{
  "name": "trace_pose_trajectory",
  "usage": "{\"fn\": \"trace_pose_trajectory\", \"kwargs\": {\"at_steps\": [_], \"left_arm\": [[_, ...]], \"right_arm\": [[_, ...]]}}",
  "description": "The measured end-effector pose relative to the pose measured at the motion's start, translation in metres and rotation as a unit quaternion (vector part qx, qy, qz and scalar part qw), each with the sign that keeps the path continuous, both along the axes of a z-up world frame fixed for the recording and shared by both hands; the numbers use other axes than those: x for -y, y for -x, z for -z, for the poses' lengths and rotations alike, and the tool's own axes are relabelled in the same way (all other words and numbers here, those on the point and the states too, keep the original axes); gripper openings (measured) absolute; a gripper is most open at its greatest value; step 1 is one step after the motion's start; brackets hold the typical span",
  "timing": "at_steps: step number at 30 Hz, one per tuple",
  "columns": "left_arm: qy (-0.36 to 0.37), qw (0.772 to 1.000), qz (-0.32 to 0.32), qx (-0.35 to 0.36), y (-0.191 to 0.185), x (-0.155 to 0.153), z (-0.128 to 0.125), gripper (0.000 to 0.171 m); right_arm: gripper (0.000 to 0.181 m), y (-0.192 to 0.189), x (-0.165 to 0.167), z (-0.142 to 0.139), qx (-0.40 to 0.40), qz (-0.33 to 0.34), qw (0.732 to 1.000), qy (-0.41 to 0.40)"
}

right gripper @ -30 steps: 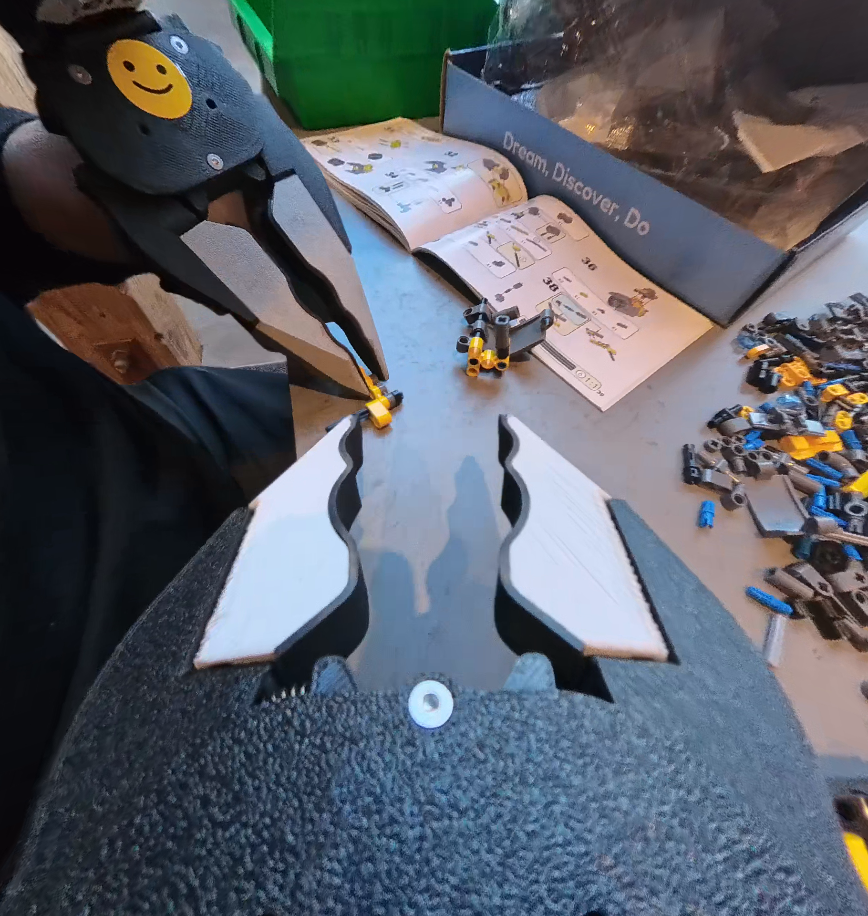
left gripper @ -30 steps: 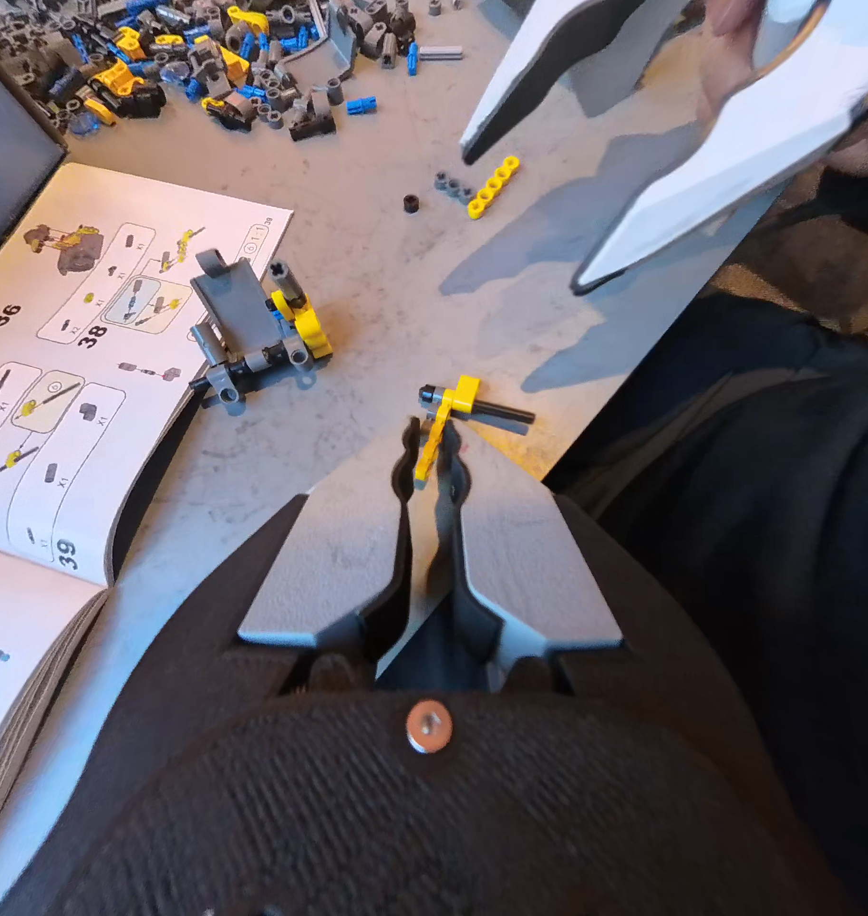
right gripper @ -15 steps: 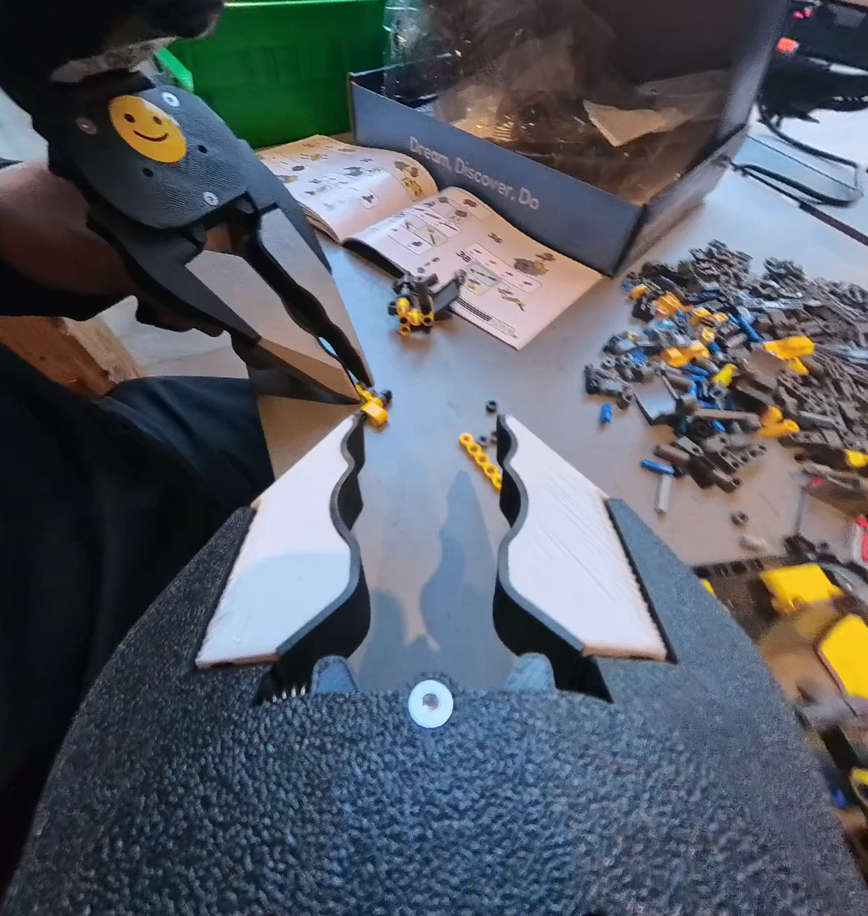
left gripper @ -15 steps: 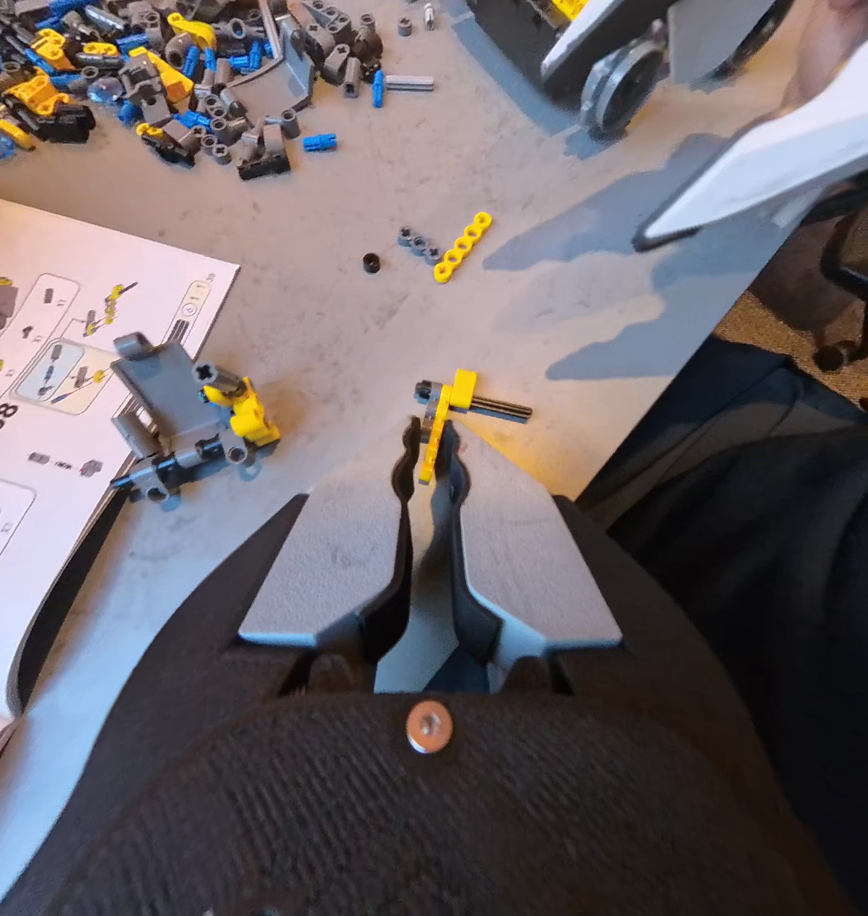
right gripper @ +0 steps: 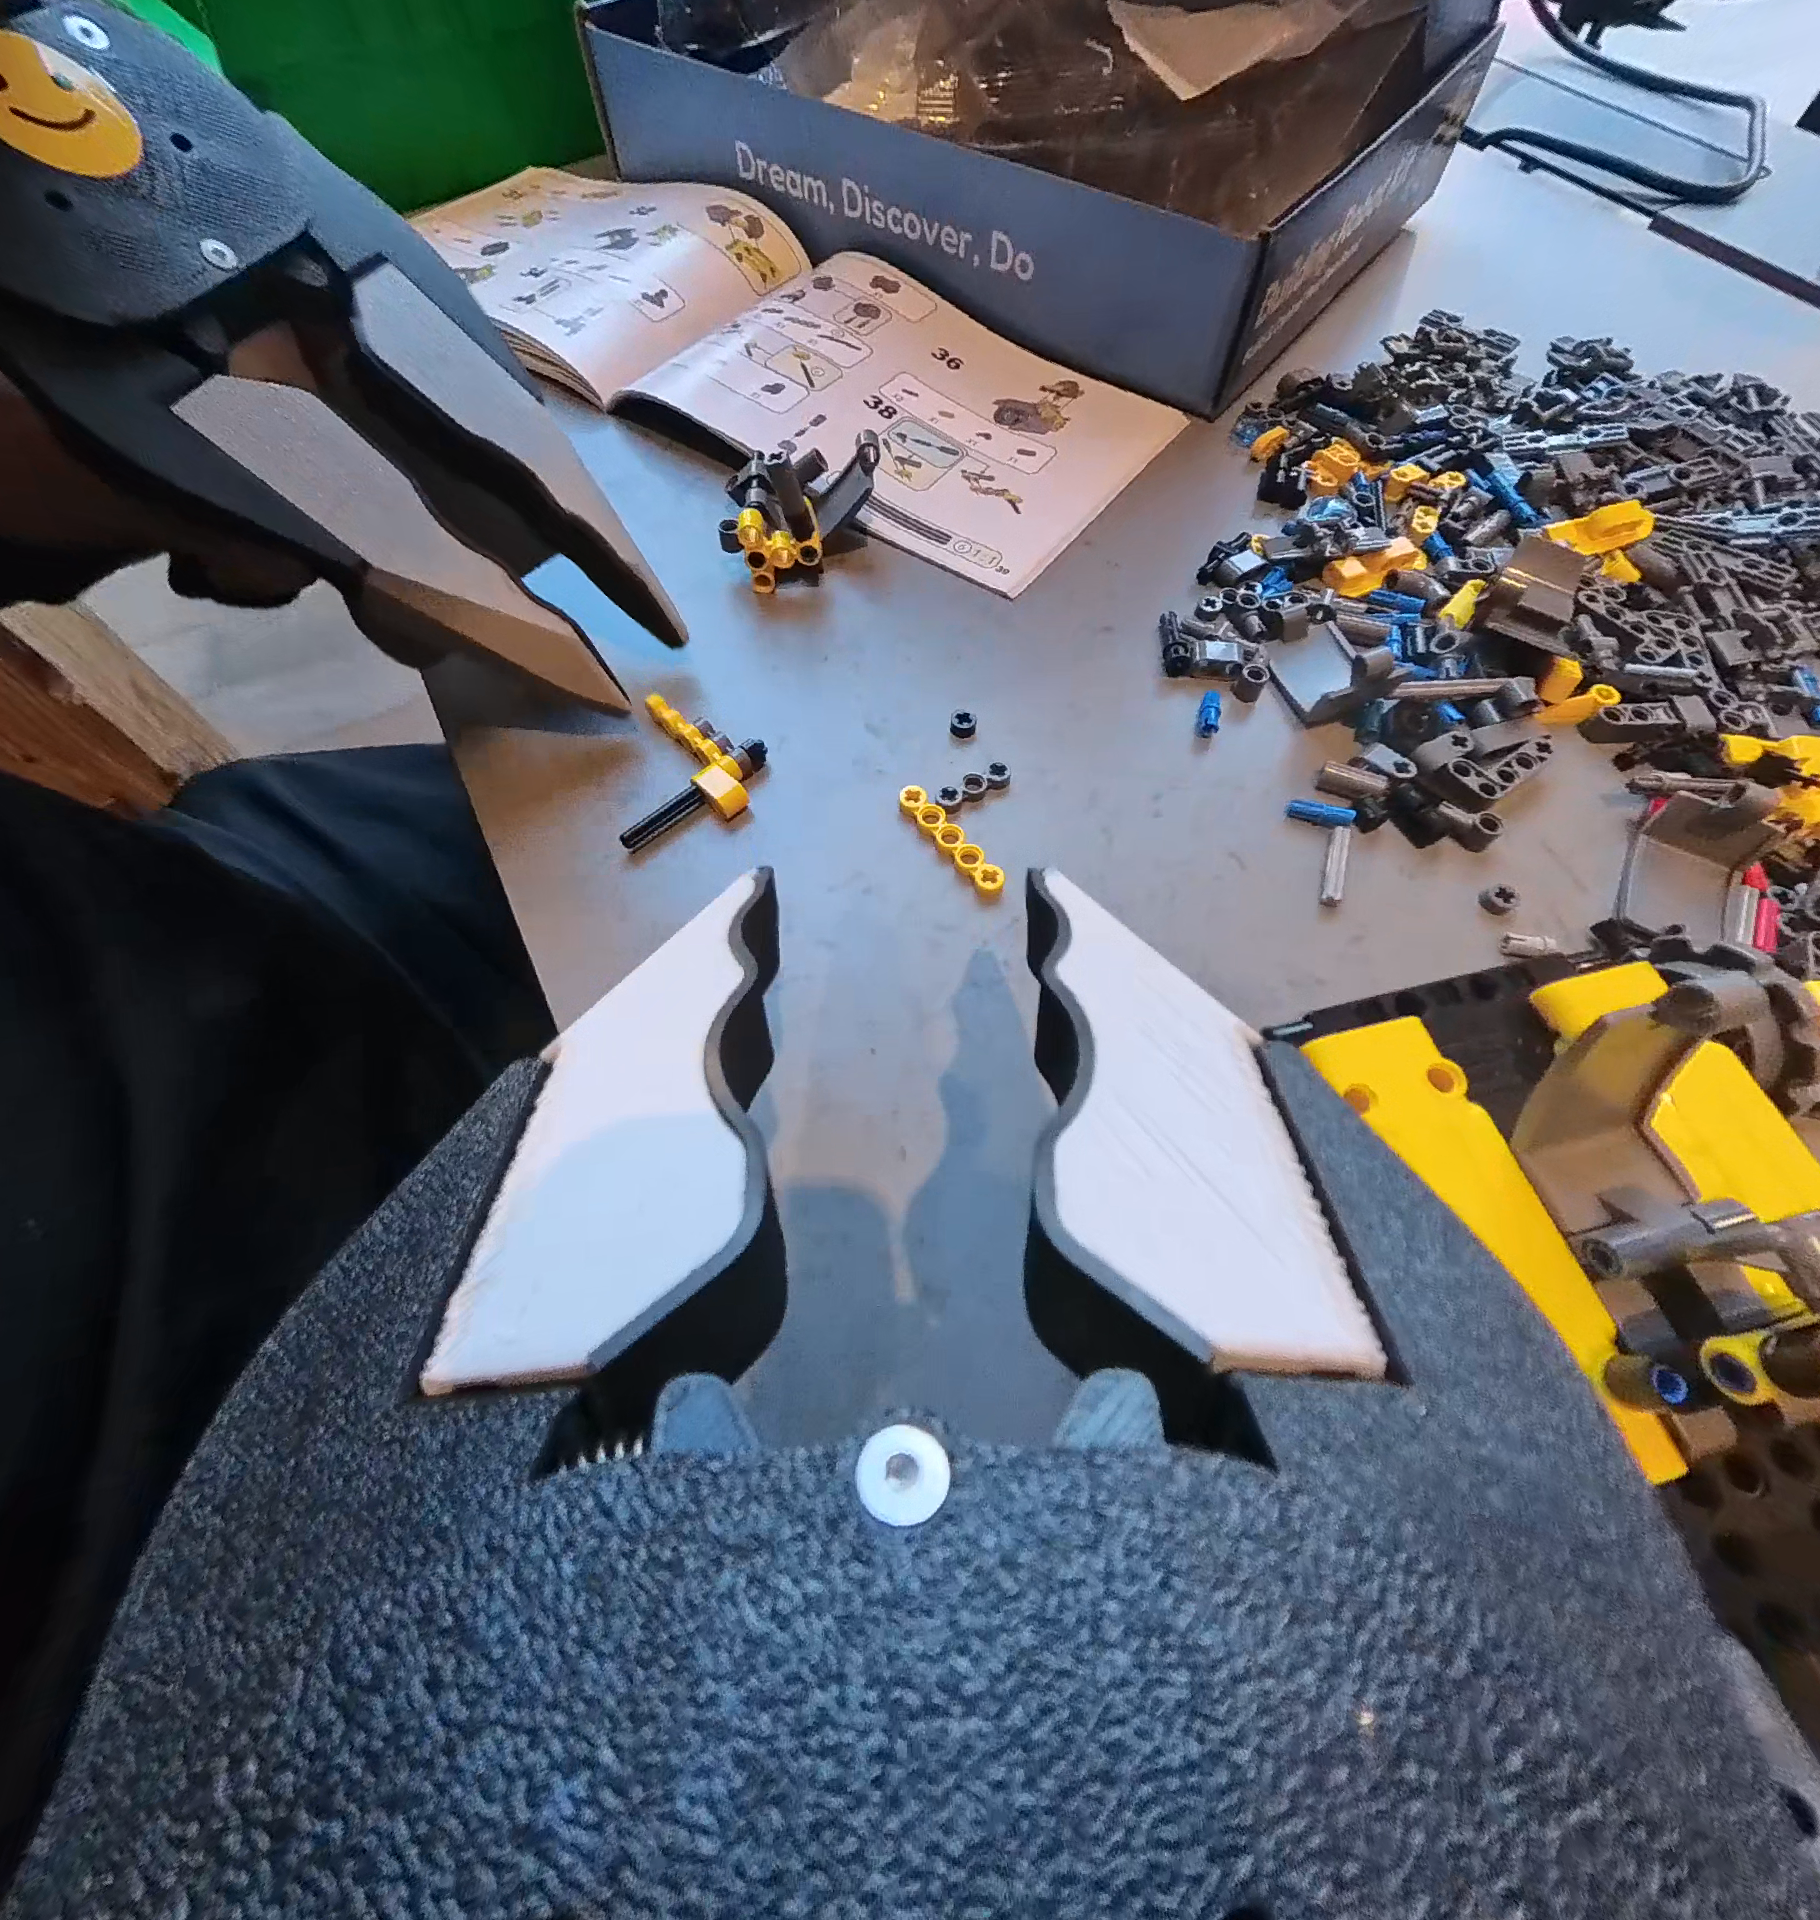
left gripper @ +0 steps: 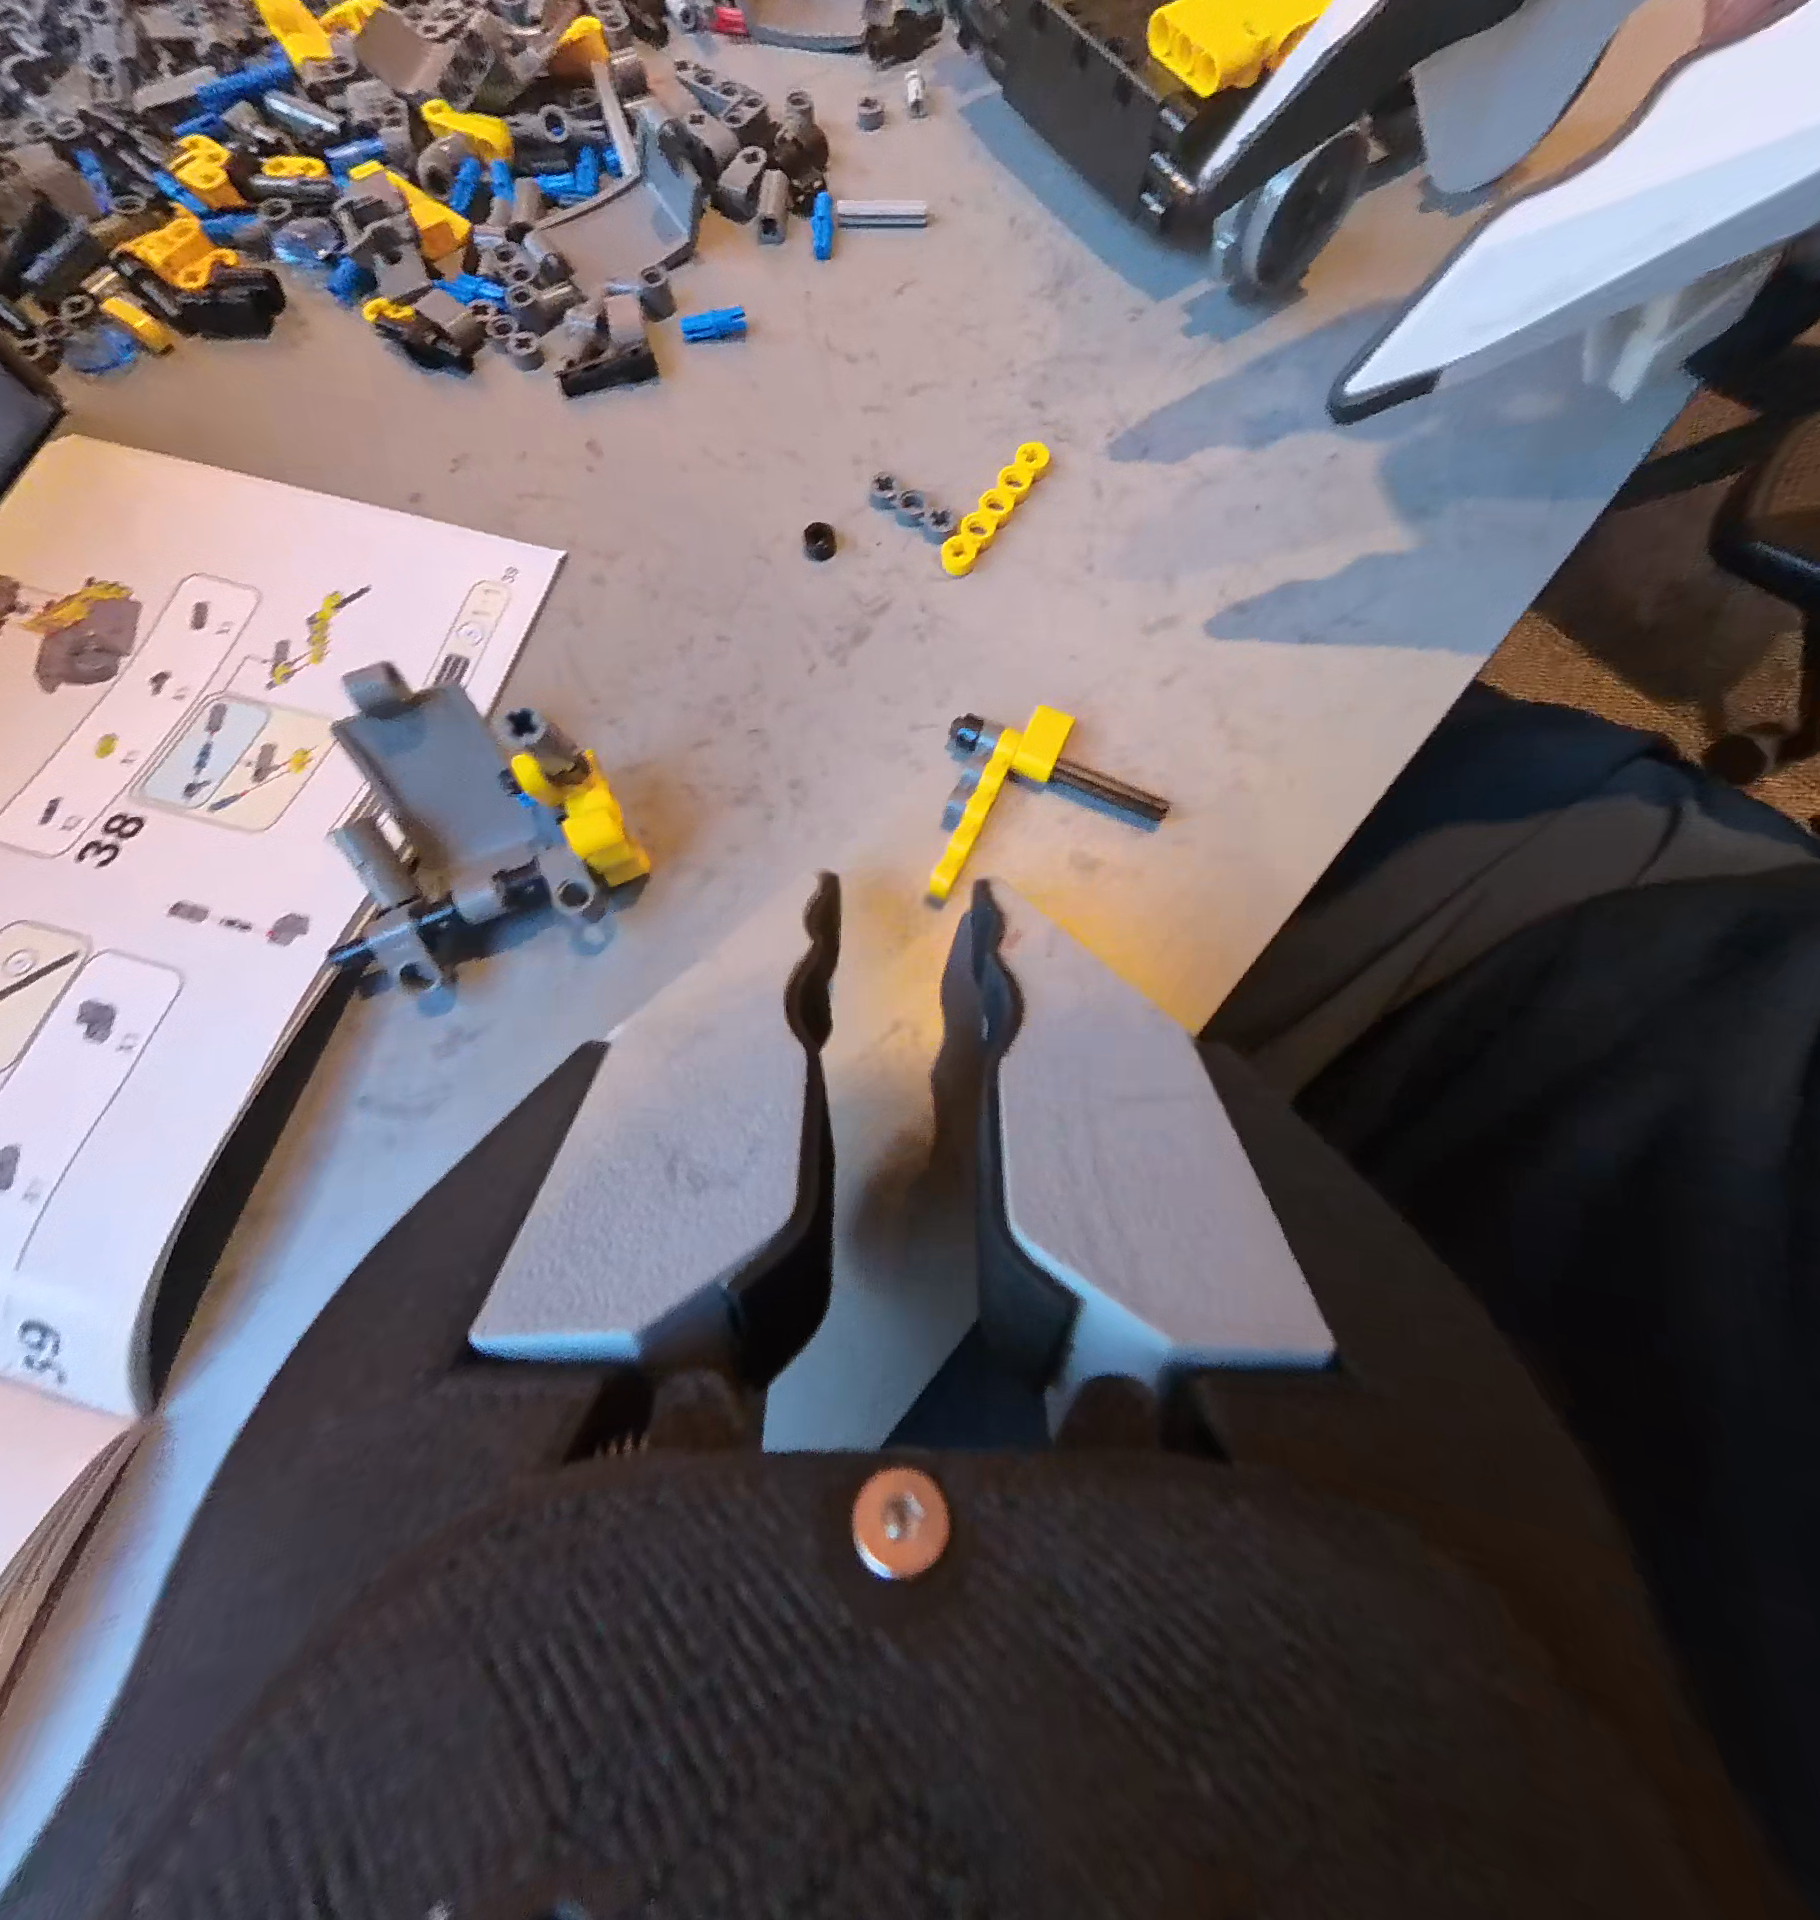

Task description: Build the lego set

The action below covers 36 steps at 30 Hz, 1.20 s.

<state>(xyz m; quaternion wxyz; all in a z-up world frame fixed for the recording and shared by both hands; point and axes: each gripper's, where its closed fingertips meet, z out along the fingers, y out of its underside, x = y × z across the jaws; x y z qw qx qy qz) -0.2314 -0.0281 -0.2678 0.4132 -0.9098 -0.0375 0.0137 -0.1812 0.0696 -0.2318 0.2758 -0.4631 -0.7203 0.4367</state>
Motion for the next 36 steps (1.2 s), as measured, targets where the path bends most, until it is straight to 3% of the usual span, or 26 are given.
{"fn": "trace_pose_trajectory", "kwargs": {"at_steps": [11, 17, 24, 30, 36], "left_arm": [[-0.024, 0.999, -0.007, -0.042, 0.017, 0.026, -0.001, 0.023], [-0.028, 0.997, -0.027, -0.062, 0.039, 0.045, -0.001, 0.023], [-0.044, 0.996, -0.034, -0.072, 0.057, 0.054, -0.01, 0.025], [-0.026, 0.993, 0.035, -0.114, 0.08, 0.036, -0.027, 0.028], [-0.034, 0.991, 0.05, -0.118, 0.081, 0.02, -0.024, 0.029]], "right_arm": [[0.049, -0.005, -0.017, -0.001, -0.014, 0.055, 0.998, -0.009], [0.049, 0.001, -0.009, -0.007, -0.035, 0.053, 0.998, -0.011], [0.045, 0.013, 0.005, -0.042, -0.122, 0.04, 0.992, 0.014], [0.056, 0.024, 0.016, -0.009, -0.024, -0.004, 1.0, 0.012], [0.054, 0.03, 0.011, 0.008, 0.032, -0.016, 0.998, -0.057]]}}
